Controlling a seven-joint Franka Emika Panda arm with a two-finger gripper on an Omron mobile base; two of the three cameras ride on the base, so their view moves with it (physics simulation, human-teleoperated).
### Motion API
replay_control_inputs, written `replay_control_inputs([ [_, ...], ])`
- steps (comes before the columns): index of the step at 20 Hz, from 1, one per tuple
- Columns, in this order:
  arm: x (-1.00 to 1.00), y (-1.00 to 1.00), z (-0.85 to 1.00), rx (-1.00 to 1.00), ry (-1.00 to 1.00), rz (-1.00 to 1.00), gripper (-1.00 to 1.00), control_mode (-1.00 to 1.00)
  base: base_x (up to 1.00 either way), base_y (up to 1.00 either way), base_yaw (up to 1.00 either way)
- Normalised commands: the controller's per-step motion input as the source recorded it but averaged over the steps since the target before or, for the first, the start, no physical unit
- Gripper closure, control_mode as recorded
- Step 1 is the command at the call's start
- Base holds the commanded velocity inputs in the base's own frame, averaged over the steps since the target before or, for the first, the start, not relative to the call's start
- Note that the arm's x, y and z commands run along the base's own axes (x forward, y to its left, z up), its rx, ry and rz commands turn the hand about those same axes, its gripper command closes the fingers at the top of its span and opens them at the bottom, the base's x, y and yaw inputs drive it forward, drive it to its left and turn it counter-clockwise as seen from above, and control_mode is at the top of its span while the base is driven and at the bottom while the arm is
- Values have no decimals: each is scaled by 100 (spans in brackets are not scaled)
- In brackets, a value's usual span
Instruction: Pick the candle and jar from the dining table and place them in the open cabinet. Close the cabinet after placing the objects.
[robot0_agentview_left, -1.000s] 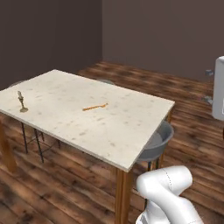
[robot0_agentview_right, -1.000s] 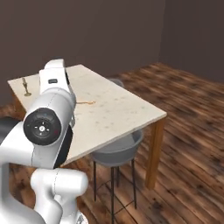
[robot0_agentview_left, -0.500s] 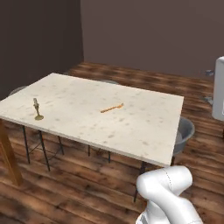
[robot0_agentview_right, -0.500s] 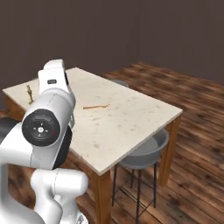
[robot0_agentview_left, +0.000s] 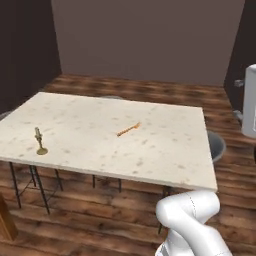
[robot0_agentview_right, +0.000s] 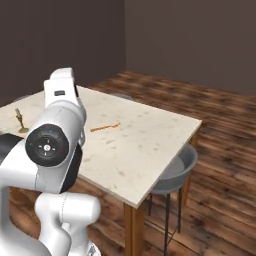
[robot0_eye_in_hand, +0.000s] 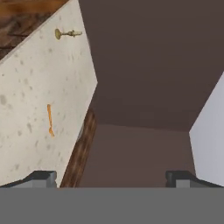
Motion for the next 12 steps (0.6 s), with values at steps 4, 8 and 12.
replay_control_inputs([
  [4, 0, 0, 0, 0, 0, 0, -100, 100, 14, 90, -32],
  [8, 0, 0, 0, 0, 0, 0, -100, 100, 14, 97, -32],
  [12, 0, 0, 0, 0, 0, 0, -100, 100, 22, 87, -30],
])
